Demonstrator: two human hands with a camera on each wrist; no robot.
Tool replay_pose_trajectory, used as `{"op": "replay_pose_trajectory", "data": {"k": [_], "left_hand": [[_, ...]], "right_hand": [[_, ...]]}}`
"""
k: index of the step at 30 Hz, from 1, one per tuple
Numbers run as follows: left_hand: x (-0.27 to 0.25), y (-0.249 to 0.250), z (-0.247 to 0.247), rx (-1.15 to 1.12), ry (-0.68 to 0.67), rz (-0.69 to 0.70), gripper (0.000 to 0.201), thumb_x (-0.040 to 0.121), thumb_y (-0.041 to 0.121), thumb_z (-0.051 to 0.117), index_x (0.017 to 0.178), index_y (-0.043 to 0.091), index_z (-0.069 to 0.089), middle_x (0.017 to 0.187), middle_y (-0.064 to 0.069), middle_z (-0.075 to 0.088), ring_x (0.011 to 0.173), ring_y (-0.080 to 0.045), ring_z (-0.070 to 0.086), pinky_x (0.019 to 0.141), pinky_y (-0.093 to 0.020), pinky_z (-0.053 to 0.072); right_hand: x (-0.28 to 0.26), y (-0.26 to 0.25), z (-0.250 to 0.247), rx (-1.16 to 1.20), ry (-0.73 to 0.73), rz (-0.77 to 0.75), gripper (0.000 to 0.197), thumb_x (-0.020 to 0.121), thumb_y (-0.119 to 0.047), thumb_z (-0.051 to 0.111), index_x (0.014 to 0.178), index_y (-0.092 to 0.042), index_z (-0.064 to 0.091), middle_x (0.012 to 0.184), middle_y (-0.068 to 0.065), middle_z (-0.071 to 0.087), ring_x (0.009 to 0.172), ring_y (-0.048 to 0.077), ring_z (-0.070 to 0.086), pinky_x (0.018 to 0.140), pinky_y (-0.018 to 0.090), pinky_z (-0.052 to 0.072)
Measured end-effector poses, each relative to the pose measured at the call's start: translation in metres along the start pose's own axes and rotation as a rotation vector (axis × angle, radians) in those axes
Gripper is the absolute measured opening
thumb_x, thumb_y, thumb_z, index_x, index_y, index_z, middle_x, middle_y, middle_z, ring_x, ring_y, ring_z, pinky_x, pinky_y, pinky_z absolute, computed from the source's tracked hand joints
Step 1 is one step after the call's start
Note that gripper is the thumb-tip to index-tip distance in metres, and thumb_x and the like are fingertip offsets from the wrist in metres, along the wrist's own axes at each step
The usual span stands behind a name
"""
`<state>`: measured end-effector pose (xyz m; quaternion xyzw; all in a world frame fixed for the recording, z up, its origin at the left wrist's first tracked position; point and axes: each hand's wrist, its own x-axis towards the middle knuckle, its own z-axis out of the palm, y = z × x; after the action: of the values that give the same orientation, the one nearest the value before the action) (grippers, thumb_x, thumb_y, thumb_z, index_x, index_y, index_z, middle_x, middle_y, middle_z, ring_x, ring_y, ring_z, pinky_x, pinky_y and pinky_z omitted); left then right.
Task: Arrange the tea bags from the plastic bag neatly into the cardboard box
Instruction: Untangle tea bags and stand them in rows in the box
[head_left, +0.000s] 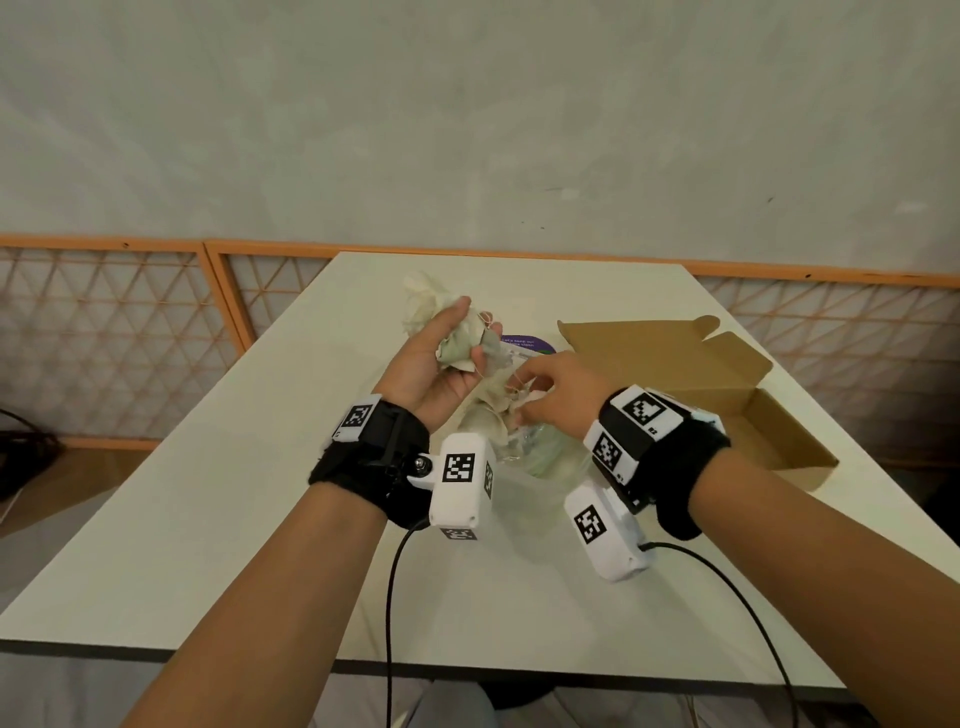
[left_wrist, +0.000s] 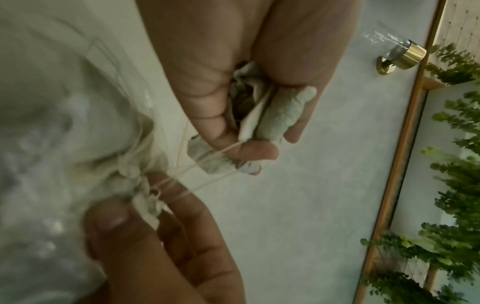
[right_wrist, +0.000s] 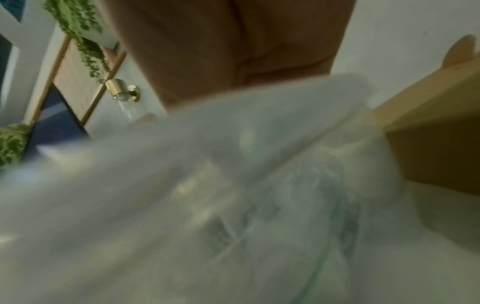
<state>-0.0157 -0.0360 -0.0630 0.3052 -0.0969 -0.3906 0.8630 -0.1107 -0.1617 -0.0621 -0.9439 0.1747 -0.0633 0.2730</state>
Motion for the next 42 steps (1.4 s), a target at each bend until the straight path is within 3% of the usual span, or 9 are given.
{"op": "replay_pose_trajectory", "data": {"k": [4, 12, 15, 18, 21, 24, 28, 34, 42], "left_hand": [[0.005, 0.000, -0.010, 0.135, 0.059, 0.009, 0.013, 0.091, 0.019, 0.060, 0.099, 0.010, 0.056, 0.083, -0.008, 0.065, 0.071, -0.015, 0.067, 0.050, -0.016, 0.051], [0.010, -0.008, -0.009, 0.419, -0.020, 0.063, 0.031, 0.089, 0.034, 0.060, 0.112, 0.014, 0.062, 0.104, -0.006, 0.067, 0.094, -0.020, 0.064, 0.079, -0.034, 0.054], [0.005, -0.009, 0.001, 0.400, -0.116, -0.031, 0.054, 0.079, 0.060, 0.055, 0.107, 0.015, 0.068, 0.106, -0.010, 0.068, 0.098, -0.024, 0.060, 0.087, -0.040, 0.045], [0.005, -0.012, 0.007, 0.469, -0.155, -0.038, 0.051, 0.084, 0.047, 0.060, 0.118, 0.009, 0.062, 0.107, -0.016, 0.065, 0.101, -0.029, 0.060, 0.081, -0.038, 0.047], [0.005, -0.013, 0.009, 0.444, -0.128, -0.033, 0.025, 0.092, 0.018, 0.057, 0.111, 0.003, 0.060, 0.091, -0.014, 0.069, 0.079, -0.024, 0.069, 0.060, -0.030, 0.055], [0.006, -0.016, 0.004, 0.323, -0.069, -0.076, 0.013, 0.090, 0.012, 0.056, 0.100, 0.004, 0.061, 0.085, -0.014, 0.066, 0.072, -0.025, 0.065, 0.065, -0.032, 0.049], [0.007, -0.016, 0.001, 0.059, 0.063, -0.046, 0.016, 0.091, 0.008, 0.056, 0.075, 0.009, 0.059, 0.070, -0.008, 0.064, 0.061, -0.018, 0.066, 0.057, -0.026, 0.055], [0.009, -0.019, 0.008, -0.078, 0.060, -0.018, 0.001, 0.089, 0.011, 0.059, 0.090, 0.011, 0.058, 0.094, -0.005, 0.061, 0.083, -0.016, 0.061, 0.051, -0.023, 0.054], [0.004, -0.016, 0.037, -0.105, -0.141, 0.071, 0.040, 0.081, 0.011, 0.062, 0.119, 0.005, 0.050, 0.114, -0.016, 0.055, 0.098, -0.025, 0.057, 0.064, -0.032, 0.058]], "right_hand": [[-0.002, 0.008, -0.009, 0.276, 0.034, 0.068, 0.018, 0.079, -0.007, 0.070, 0.095, -0.014, 0.070, 0.077, -0.001, 0.062, 0.073, 0.015, 0.057, 0.071, 0.028, 0.053], [0.001, -0.017, -0.049, 1.100, 0.012, 0.010, 0.013, 0.080, 0.001, 0.065, 0.088, -0.010, 0.066, 0.080, 0.008, 0.063, 0.067, 0.015, 0.057, 0.056, 0.019, 0.051], [0.006, -0.023, -0.044, 1.031, 0.064, 0.034, 0.012, 0.078, -0.004, 0.071, 0.079, -0.012, 0.061, 0.077, 0.007, 0.064, 0.069, 0.017, 0.060, 0.074, 0.032, 0.055], [0.011, -0.026, -0.035, 0.812, 0.148, 0.054, 0.015, 0.075, -0.026, 0.076, 0.070, -0.016, 0.067, 0.079, 0.010, 0.068, 0.076, 0.027, 0.064, 0.085, 0.048, 0.052], [0.010, -0.029, -0.034, 0.662, 0.137, 0.103, 0.026, 0.084, -0.040, 0.062, 0.070, -0.022, 0.073, 0.096, 0.005, 0.070, 0.086, 0.024, 0.064, 0.082, 0.038, 0.052], [-0.005, -0.023, -0.042, 0.726, 0.102, 0.119, 0.019, 0.088, -0.036, 0.058, 0.085, -0.024, 0.073, 0.100, -0.004, 0.070, 0.088, 0.013, 0.062, 0.070, 0.022, 0.050], [-0.041, 0.006, -0.050, 0.297, 0.146, 0.170, 0.015, 0.092, -0.028, 0.055, 0.100, -0.017, 0.060, 0.088, -0.005, 0.057, 0.079, 0.009, 0.052, 0.057, 0.006, 0.036], [-0.060, 0.029, -0.018, 0.363, 0.034, 0.313, 0.004, 0.088, -0.017, 0.058, 0.084, -0.015, 0.059, 0.080, 0.012, 0.070, 0.074, 0.021, 0.066, 0.083, 0.042, 0.054], [-0.051, 0.013, 0.005, 0.420, 0.036, 0.184, 0.021, 0.088, -0.012, 0.058, 0.109, -0.010, 0.060, 0.093, 0.010, 0.067, 0.094, 0.028, 0.064, 0.080, 0.037, 0.050]]}}
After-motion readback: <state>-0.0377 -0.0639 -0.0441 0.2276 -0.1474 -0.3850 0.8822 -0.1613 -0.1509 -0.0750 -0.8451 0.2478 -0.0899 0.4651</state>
